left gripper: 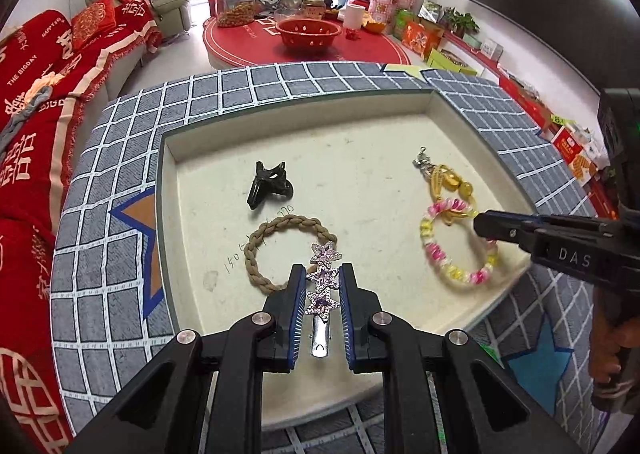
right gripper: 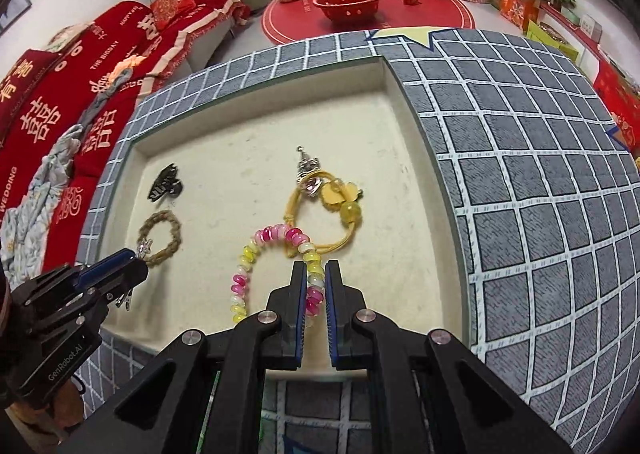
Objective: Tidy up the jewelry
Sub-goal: 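Carry the star barrette and beaded bracelet into the tray and open both tools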
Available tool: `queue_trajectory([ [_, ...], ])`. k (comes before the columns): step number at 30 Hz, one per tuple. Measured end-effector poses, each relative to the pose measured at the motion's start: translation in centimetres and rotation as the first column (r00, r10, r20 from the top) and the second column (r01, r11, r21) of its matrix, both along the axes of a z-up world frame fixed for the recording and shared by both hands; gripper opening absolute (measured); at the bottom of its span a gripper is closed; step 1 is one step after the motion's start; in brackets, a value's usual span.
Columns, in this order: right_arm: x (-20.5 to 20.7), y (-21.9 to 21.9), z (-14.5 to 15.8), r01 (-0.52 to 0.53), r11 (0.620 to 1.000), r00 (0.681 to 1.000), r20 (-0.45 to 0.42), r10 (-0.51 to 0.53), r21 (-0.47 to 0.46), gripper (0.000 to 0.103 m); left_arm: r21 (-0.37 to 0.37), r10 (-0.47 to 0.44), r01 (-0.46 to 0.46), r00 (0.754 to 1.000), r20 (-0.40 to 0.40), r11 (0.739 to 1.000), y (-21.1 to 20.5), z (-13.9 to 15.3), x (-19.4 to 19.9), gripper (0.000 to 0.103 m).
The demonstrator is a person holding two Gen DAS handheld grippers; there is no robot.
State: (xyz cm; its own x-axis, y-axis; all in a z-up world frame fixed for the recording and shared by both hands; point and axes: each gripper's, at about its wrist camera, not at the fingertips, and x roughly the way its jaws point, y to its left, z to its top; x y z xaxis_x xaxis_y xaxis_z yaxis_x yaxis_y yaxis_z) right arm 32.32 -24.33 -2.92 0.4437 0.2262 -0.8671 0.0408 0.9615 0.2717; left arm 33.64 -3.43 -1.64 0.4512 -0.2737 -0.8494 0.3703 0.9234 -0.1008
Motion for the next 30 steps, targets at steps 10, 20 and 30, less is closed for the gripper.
queue_trajectory([
  [10, 3.1, -1.1, -0.2, 0.066, 0.995, 0.997, 0.041, -0.063, -0.079, 0.009, 0.101, 0.046, -0.054, 0.996, 0.08, 0.993, -1.3, -1.2, 2.0, 0.03],
  [20, 2.8, -0.9, -0.4, 0.071, 0.992, 0.996, 0.058, -0.066, -0.101, 0.01, 0.128, 0.06, -0.077, 0.989, 0.132, 0.989, -1.7, -1.4, 1.7, 0.03],
  [30, 2.2, -1.3, -0.2, 0.073, 0.997, 0.996, 0.056, -0.072, -0.015, 0.025, 0.107, 0.097, -0.116, 0.981, 0.167, 0.987, -1.0, -0.3, 1.1, 0.03],
])
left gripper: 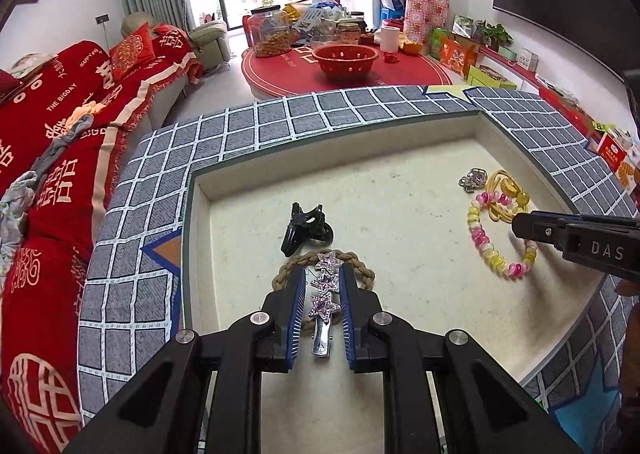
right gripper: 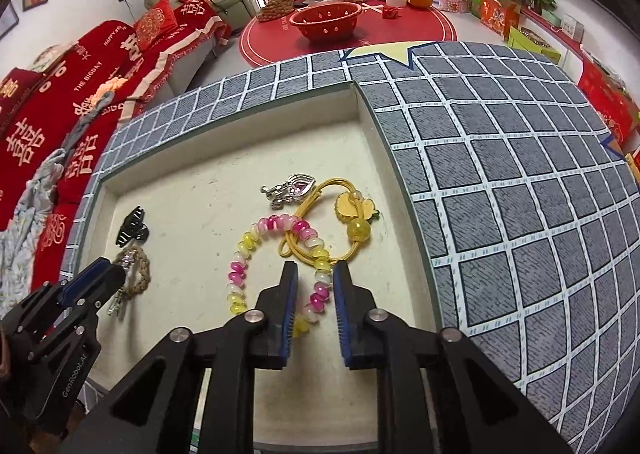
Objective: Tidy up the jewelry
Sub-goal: 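Carry the star barrette and beaded bracelet into the tray and open both tools, then withdraw both open tools from the tray toward the green bangle and beige clip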
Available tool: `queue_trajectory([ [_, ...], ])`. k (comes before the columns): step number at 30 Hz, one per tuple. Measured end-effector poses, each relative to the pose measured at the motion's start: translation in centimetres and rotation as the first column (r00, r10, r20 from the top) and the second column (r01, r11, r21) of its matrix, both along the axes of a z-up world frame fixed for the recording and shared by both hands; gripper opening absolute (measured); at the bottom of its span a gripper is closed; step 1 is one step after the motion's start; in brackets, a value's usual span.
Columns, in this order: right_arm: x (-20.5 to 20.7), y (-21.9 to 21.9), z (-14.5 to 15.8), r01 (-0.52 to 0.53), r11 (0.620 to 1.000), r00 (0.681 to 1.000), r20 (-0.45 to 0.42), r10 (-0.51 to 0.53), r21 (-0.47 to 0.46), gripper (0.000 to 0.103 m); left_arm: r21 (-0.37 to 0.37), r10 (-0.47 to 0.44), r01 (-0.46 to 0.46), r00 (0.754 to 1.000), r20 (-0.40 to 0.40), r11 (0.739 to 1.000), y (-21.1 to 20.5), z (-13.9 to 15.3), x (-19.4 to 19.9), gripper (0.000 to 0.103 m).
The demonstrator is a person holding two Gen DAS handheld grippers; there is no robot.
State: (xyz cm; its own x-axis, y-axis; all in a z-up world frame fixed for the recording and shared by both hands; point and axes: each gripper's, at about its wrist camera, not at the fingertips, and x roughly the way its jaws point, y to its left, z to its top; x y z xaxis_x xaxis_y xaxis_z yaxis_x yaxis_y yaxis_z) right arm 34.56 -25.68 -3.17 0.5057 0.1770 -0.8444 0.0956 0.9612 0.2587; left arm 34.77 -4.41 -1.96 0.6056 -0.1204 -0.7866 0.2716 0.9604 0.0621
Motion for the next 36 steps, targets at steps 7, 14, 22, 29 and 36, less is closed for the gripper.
queue_trajectory([
  [7, -1.2, -0.1, 1.7, 0.009, 1.0, 0.999, 0.048, -0.01, 0.03, 0.049, -0.01, 0.009, -0.009, 1.0, 0.026, 1.0, 0.2, 1.0, -0.7, 0.031],
  [14, -3.0, -0.5, 3.7, 0.019, 1.0, 0.995, 0.093, -0.021, 0.024, 0.058, -0.039, 0.044, -0.041, 0.996, 0.077, 0.998, 0.9, 2.8, -2.1, 0.103],
  [22, -5.9, -0.6, 5.8, 0.014, 1.0, 0.988, 0.152, -0.014, 0.003, 0.076, -0.058, 0.068, -0.061, 0.989, 0.128, 0.996, 2.2, 4.6, -4.7, 0.103],
  [29, -8.7, -0.4, 7.8, -0.007, 1.0, 0.976, 0.217, 0.003, 0.017, 0.091, -0.085, 0.077, -0.064, 0.984, 0.157, 0.994, 3.2, 6.1, -7.9, 0.103],
  [36, -12.1, 0.0, 9.9, -0.02, 1.0, 0.954, 0.298, 0.022, -0.01, 0.092, -0.101, 0.057, -0.043, 0.988, 0.145, 0.994, 3.6, 6.7, -11.7, 0.103],
])
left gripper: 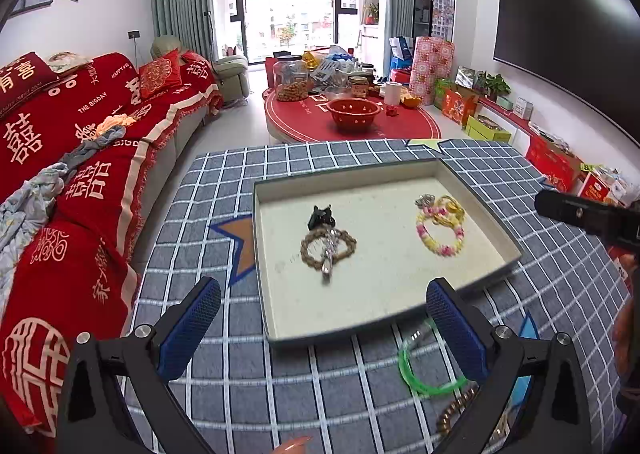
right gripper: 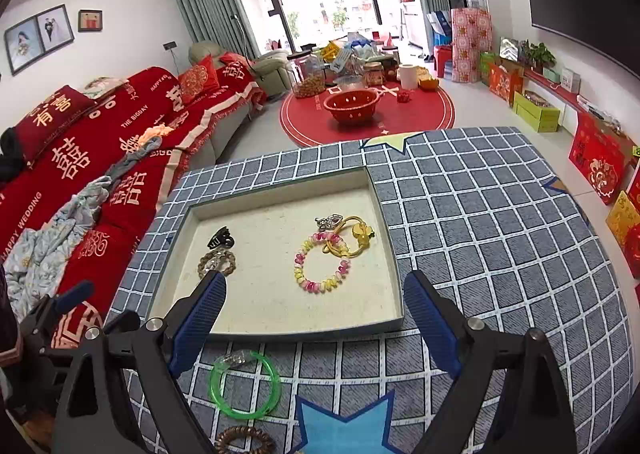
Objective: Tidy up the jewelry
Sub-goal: 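Withdraw both open tools from the tray toward the green bangle and beige clip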
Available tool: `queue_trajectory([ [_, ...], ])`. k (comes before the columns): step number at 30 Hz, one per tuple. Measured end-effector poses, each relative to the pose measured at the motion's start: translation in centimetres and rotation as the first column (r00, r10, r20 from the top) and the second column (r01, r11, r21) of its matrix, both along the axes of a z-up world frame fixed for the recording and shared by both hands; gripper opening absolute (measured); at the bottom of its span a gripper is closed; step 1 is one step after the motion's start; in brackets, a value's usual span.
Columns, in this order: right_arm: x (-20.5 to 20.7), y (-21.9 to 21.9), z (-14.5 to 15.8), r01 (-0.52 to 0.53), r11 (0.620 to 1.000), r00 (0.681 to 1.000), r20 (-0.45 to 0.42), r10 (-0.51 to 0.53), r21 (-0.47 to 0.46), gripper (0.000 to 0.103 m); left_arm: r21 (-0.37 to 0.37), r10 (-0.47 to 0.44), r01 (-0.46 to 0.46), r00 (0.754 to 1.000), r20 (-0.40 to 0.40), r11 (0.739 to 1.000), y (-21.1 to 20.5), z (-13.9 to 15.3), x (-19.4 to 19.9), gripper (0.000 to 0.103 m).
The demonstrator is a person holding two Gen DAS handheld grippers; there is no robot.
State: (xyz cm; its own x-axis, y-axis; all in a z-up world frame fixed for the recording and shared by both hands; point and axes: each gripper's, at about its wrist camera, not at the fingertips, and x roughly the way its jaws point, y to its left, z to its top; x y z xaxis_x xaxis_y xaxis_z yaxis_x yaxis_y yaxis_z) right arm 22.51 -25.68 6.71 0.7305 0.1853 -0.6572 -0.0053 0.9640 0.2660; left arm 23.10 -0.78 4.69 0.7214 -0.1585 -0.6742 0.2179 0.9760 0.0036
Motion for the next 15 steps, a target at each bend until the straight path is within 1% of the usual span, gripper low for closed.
queue_trajectory([
  [3, -1.5, 0.0, 0.6, -0.002, 1.0, 1.0, 0.015, 0.002, -0.007, 0.092, -0.006, 0.01, -0.009, 1.0, 0.003, 1.0, 0.2, -0.2, -1.4, 0.103],
  [5, -2.2, 0.0, 0.7, -0.006, 1.0, 1.0, -0.004, 0.006, -0.014, 0.092, -0.012, 0.003, -0.003, 1.0, -0.015, 1.0, 0.3, -0.6, -1.9, 0.103],
  [7, -3.0, 0.0, 0.6, -0.021, 1.0, 0.999, -0.044, 0.021, -0.008, 0.092, -0.019, 0.008, -0.009, 0.999, -0.034, 1.0, 0.4, -1.0, -2.4, 0.103],
  [10, -4.1, 0.2, 0.1, -0.044, 0.999, 0.996, -0.075, 0.045, 0.016, 0.092, -0.044, -0.012, 0.008, 0.996, -0.087, 0.999, 0.4, -2.1, -2.8, 0.103],
  [15, -6.5, 1.1, -2.1, -0.072, 0.997, 0.989, -0.13, 0.07, -0.011, 0.092, -0.054, 0.002, -0.01, 0.989, -0.145, 0.998, 0.5, -3.8, -3.2, 0.103],
])
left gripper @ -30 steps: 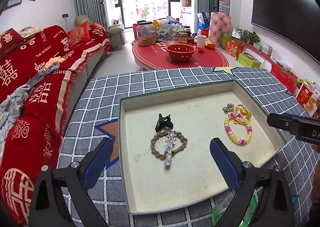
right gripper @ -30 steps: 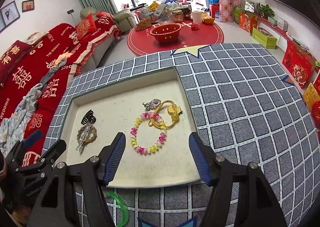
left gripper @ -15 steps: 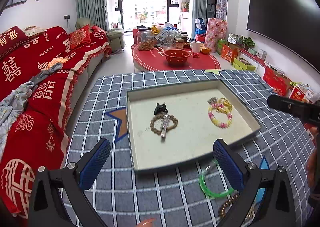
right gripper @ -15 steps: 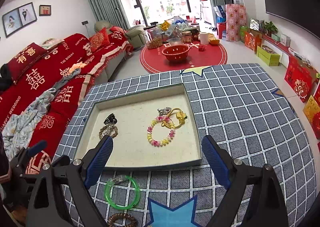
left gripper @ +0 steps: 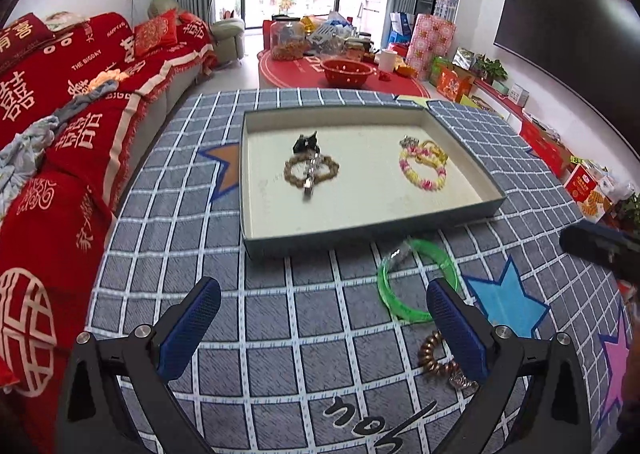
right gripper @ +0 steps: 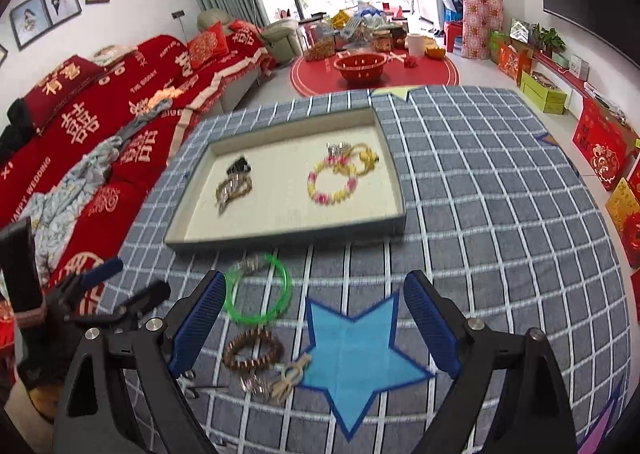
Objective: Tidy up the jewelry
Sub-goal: 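Withdraw both open tools from the tray toward the green bangle and beige clip, then grasp the green bangle with the left tool while the right tool grasps the beige hair clip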
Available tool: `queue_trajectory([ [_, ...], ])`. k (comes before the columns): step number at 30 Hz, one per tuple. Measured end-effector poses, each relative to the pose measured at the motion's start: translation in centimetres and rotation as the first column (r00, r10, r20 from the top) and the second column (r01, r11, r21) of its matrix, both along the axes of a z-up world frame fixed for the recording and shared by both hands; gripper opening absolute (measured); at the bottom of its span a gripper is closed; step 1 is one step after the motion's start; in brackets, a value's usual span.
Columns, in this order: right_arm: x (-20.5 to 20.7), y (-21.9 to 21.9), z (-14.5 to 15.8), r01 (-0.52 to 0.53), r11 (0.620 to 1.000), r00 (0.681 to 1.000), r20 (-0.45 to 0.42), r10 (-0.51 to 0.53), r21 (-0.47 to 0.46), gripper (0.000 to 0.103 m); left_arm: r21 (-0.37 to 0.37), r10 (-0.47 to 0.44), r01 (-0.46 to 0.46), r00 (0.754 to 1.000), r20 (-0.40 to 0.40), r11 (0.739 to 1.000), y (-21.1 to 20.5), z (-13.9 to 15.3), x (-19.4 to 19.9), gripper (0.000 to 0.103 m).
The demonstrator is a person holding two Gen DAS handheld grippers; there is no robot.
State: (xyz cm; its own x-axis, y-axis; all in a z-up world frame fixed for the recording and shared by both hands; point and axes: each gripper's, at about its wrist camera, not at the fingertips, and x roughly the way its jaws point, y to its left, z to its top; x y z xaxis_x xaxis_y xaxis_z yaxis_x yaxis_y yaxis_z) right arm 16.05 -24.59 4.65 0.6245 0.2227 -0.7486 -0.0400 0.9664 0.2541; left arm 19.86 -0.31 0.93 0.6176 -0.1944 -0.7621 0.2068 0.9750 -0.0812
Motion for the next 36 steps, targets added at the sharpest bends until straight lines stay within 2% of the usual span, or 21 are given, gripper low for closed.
queue_trajectory([
  [8, -2.5, 1.0, -5.0, 0.009, 0.999, 0.991, -0.13, -0.015, -0.044, 0.092, -0.022, 0.022, -0.023, 0.997, -0.081, 0.999, -0.1, -2.1, 0.0, 0.103],
  [16, -3.1, 1.4, -7.3, 0.045, 0.995, 0.983, -0.175, -0.06, -0.085, 0.092, -0.068, 0.047, -0.057, 0.989, -0.139, 0.996, -0.3, -3.3, 1.4, 0.103],
  [23, -3.1, 2.3, -8.3, 0.058, 0.993, 0.98, -0.186, -0.077, -0.105, 0.091, -0.063, 0.062, -0.073, 0.985, -0.164, 0.995, -0.7, -4.3, 2.7, 0.103],
  [36, -2.7, 5.4, -8.5, 0.013, 0.978, 0.986, -0.161, -0.047, -0.207, 0.064, -0.008, 0.04, -0.042, 0.987, -0.156, 0.999, -2.4, -4.9, 4.0, 0.103],
])
